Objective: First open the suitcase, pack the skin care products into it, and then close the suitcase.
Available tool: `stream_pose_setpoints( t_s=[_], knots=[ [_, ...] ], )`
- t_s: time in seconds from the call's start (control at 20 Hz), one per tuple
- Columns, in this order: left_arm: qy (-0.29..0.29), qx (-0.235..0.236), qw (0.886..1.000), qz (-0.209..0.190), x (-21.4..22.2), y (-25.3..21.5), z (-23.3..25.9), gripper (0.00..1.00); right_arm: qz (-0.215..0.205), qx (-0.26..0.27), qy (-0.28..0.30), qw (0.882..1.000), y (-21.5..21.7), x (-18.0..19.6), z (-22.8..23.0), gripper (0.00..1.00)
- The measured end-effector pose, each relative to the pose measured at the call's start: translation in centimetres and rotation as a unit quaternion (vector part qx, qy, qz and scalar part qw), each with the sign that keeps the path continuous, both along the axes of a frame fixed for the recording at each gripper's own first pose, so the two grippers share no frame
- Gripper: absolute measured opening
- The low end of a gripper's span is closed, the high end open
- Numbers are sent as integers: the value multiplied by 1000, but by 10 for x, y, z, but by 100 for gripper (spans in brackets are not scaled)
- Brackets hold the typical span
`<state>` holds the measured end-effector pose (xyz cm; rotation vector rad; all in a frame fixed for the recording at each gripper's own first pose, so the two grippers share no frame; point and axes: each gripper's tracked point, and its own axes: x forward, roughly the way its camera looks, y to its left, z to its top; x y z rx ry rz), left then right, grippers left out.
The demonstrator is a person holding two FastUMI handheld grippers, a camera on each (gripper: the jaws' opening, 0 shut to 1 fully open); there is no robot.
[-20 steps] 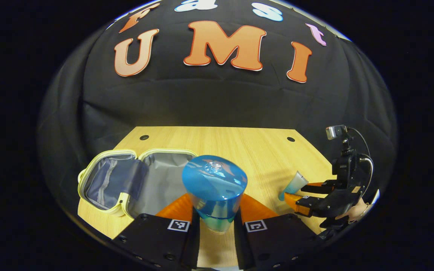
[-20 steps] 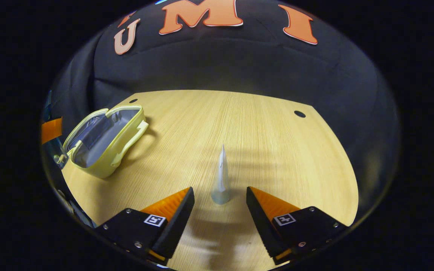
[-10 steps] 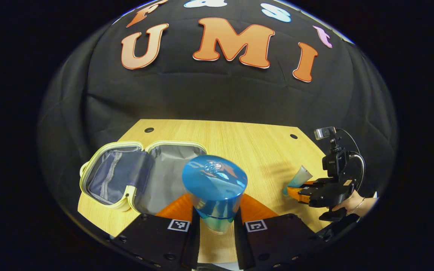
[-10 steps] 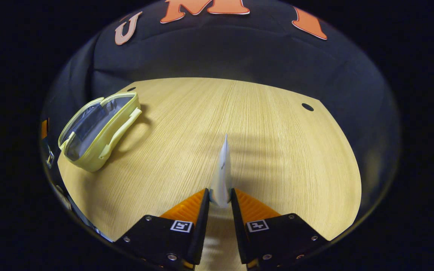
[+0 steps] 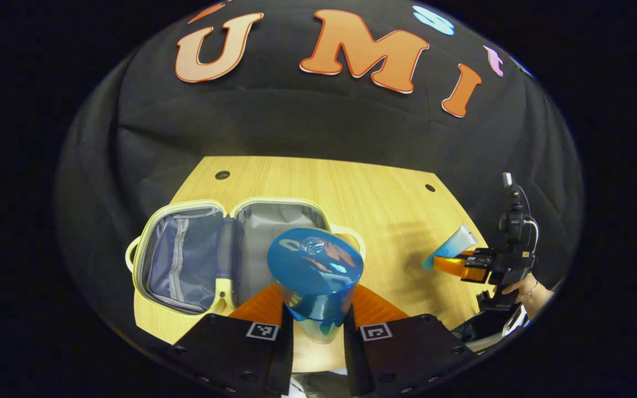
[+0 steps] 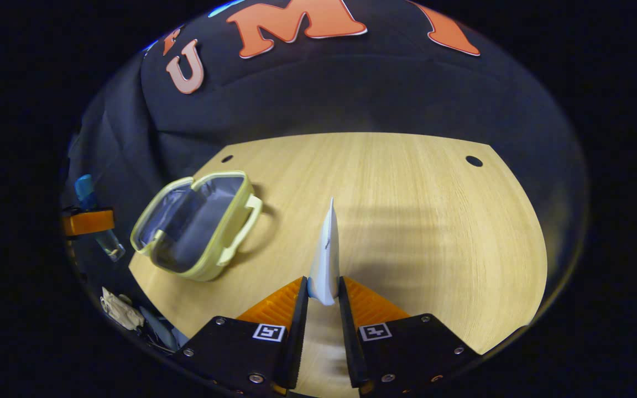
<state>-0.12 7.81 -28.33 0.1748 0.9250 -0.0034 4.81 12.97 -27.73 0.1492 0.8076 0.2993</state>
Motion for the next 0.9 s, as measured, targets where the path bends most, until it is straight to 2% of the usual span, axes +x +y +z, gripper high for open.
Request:
stream_pose_setpoints(
  t_s=[0.15, 0.2, 0.25, 0.3, 0.45, 0.5, 0.55, 0.6, 0.9],
  knots=[
    [67, 2, 998, 1, 8, 28, -6, 39, 9, 32, -1, 999, 19, -9, 20, 35],
    [91, 6, 996, 5, 10, 39, -14, 39, 10, 44, 0, 999, 25, -13, 25, 30],
    [120, 8, 993, 10, 12, 49, -24, 39, 10, 54, 2, 998, 29, -17, 27, 30],
    [148, 7, 989, 15, 13, 54, -37, 39, 8, 60, 3, 998, 32, -20, 30, 35],
    [216, 12, 976, 25, 22, 57, -71, 39, -1, 71, 10, 997, 34, -27, 33, 35],
    [230, 16, 973, 27, 22, 55, -79, 39, -5, 73, 12, 997, 32, -30, 35, 35],
    [241, 18, 970, 25, 28, 53, -83, 39, -9, 73, 12, 997, 29, -31, 36, 30],
    [251, 22, 967, 24, 32, 54, -87, 39, -15, 72, 13, 997, 26, -32, 35, 35],
    [273, 53, 960, 16, 59, 66, -133, 39, -49, 71, 22, 996, 8, -44, 31, 35]
  ],
)
